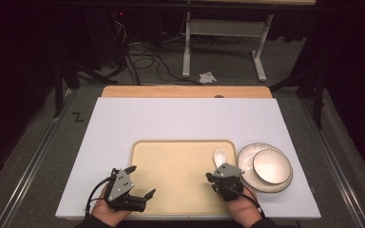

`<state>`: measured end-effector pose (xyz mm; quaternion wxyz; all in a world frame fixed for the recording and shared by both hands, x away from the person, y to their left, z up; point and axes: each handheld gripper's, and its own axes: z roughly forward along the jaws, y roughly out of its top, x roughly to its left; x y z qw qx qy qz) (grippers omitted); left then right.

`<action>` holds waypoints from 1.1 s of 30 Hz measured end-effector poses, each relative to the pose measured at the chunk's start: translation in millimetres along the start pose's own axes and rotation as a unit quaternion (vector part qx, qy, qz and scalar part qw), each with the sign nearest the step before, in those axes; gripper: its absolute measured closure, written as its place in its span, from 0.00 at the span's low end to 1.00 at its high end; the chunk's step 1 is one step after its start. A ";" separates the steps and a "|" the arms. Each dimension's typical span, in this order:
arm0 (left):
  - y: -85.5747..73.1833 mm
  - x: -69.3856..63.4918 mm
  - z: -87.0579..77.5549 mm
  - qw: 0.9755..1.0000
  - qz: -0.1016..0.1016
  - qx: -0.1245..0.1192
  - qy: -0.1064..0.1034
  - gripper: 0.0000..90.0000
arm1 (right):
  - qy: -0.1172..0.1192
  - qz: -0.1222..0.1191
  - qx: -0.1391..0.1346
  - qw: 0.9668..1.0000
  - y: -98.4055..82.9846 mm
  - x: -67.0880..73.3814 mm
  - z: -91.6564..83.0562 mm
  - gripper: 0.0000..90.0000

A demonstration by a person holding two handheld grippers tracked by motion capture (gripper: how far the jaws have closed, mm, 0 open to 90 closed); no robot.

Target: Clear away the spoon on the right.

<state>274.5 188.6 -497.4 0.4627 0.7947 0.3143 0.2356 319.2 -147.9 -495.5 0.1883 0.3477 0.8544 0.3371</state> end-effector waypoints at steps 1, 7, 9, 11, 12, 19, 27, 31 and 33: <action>0.1 -0.3 0.2 1.000 0.000 0.000 0.000 0.04 | -0.001 0.000 0.004 1.000 -2.7 -0.8 -1.5 1.00; -0.2 -0.4 0.2 1.000 -0.002 0.001 0.002 0.04 | -0.004 0.000 0.015 1.000 -9.0 -5.7 -1.9 1.00; -0.4 0.2 0.0 1.000 -0.003 0.002 0.002 0.04 | -0.005 0.000 0.020 1.000 -10.4 -6.9 -1.1 1.00; -0.6 0.2 0.1 1.000 -0.003 0.001 0.003 0.04 | -0.005 0.002 0.020 1.000 -11.1 -7.3 -0.7 1.00; -0.6 0.1 0.0 1.000 -0.002 0.002 0.002 0.04 | -0.006 0.002 0.022 1.000 -12.0 -8.3 -0.7 1.00; -0.4 -0.2 0.2 1.000 -0.001 0.001 0.002 0.04 | -0.004 0.008 0.013 1.000 -15.1 -10.9 -4.9 1.00; -0.7 0.3 -1.0 1.000 -0.003 -0.003 0.000 0.04 | 0.041 0.013 -0.094 0.995 -6.9 -24.0 -31.8 0.69; -0.3 -0.4 -1.4 1.000 -0.004 -0.010 0.003 0.03 | 0.025 0.017 -0.177 0.984 -8.8 -33.4 -55.2 0.50; -0.1 -0.2 -2.3 1.000 -0.008 -0.020 0.005 0.02 | 0.032 0.028 -0.203 0.978 -13.6 -37.6 -62.1 0.40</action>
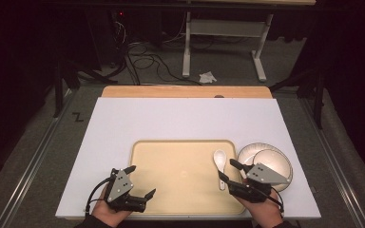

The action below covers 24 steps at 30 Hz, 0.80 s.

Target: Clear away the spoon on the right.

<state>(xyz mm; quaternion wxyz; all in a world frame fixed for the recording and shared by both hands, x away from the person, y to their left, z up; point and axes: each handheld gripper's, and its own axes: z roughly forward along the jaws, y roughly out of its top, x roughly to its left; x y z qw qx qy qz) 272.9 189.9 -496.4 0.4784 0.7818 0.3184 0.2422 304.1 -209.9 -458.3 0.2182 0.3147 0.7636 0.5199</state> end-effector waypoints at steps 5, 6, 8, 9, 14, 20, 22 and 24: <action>-1.0 3.4 -0.1 1.000 -0.020 -0.009 0.006 0.00 | 0.011 0.035 -0.005 0.999 -16.5 -3.8 -8.4 0.13; -1.2 3.8 0.5 1.000 -0.021 -0.009 0.008 0.00 | 0.005 0.030 0.003 1.000 -16.4 -3.7 -7.3 0.11; -1.3 4.0 1.6 1.000 -0.023 -0.006 0.012 0.00 | 0.006 0.032 0.002 0.999 -16.9 -5.5 -6.3 0.09; -1.2 3.7 1.9 1.000 -0.023 -0.006 0.014 0.00 | 0.011 0.038 0.000 0.999 -17.3 -6.4 -5.4 0.08; -1.3 2.6 2.4 1.000 -0.020 -0.002 0.015 0.00 | 0.016 0.027 0.005 0.999 -19.2 -4.3 -3.2 0.08; -1.4 3.3 0.3 1.000 -0.018 -0.006 0.011 0.00 | 0.011 0.028 -0.005 1.000 -19.5 -5.1 -2.0 0.08; -1.0 3.7 -1.1 1.000 -0.018 -0.010 0.009 0.00 | 0.010 0.031 -0.004 0.999 -19.7 -5.2 -1.7 0.08; -0.5 3.4 -1.5 1.000 -0.015 -0.012 0.007 0.00 | 0.006 0.035 -0.001 0.999 -20.2 -5.1 -1.2 0.08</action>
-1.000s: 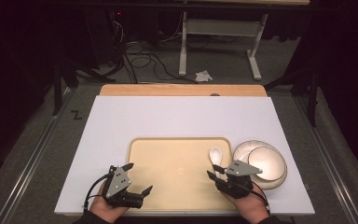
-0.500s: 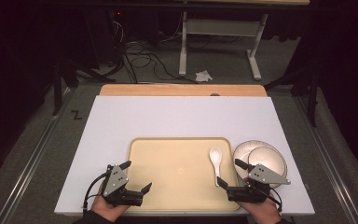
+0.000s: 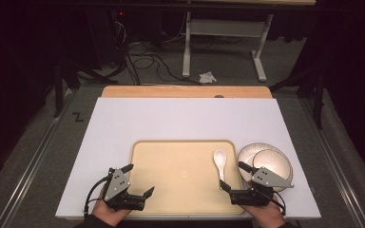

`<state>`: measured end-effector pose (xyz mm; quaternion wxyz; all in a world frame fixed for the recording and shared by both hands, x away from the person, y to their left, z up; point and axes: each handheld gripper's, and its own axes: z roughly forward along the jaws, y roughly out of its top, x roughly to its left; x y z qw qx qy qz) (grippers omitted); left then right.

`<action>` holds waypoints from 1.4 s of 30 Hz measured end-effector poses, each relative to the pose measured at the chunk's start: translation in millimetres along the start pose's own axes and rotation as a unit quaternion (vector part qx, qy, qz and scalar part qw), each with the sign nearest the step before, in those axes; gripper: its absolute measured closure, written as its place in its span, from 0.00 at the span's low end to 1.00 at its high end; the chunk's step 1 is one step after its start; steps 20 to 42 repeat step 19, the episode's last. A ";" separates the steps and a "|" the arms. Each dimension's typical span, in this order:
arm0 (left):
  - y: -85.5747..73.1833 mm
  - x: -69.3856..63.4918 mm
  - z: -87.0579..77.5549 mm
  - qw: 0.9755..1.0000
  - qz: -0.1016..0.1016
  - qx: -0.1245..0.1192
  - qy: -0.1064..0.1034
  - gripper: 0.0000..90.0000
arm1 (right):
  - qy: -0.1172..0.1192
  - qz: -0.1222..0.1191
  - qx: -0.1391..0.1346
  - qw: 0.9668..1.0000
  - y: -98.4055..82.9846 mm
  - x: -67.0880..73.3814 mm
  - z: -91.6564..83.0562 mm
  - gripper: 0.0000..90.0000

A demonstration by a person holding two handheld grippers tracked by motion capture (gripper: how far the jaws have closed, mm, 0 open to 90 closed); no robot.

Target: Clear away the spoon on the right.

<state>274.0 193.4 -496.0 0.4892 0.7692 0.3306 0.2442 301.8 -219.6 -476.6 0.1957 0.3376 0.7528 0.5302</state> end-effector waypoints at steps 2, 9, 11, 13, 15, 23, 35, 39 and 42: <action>0.4 -0.3 -0.2 1.000 0.002 0.001 -0.001 0.00 | 0.001 0.000 -0.001 1.000 -0.5 -0.5 0.5 0.08; 0.5 -0.6 0.4 1.000 0.003 0.003 -0.001 0.00 | -0.002 0.005 0.001 1.000 -1.2 -0.7 0.7 0.08; 0.4 -0.7 0.6 1.000 0.003 0.003 -0.001 0.00 | -0.001 0.003 -0.001 1.000 -1.2 -1.5 0.7 0.08; 0.4 -0.9 0.9 1.000 0.003 0.004 -0.001 0.00 | -0.001 0.004 -0.001 1.000 -1.2 -1.7 0.5 0.08; 0.3 -0.9 1.0 1.000 0.002 0.004 -0.002 0.00 | -0.001 0.004 -0.001 1.000 -1.2 -1.7 0.5 0.08; 0.3 -0.8 1.0 1.000 0.003 0.005 -0.001 0.00 | -0.002 0.008 -0.003 1.000 -1.1 -1.7 0.3 0.08; 0.3 -0.8 1.0 1.000 0.003 0.005 -0.001 0.00 | -0.002 0.008 -0.003 1.000 -1.1 -1.7 0.3 0.08; 0.3 -0.8 1.0 1.000 0.003 0.005 -0.001 0.00 | -0.002 0.008 -0.003 1.000 -1.1 -1.7 0.3 0.08; 0.3 -0.8 1.0 1.000 0.003 0.005 -0.001 0.00 | -0.002 0.008 -0.003 1.000 -1.1 -1.7 0.3 0.08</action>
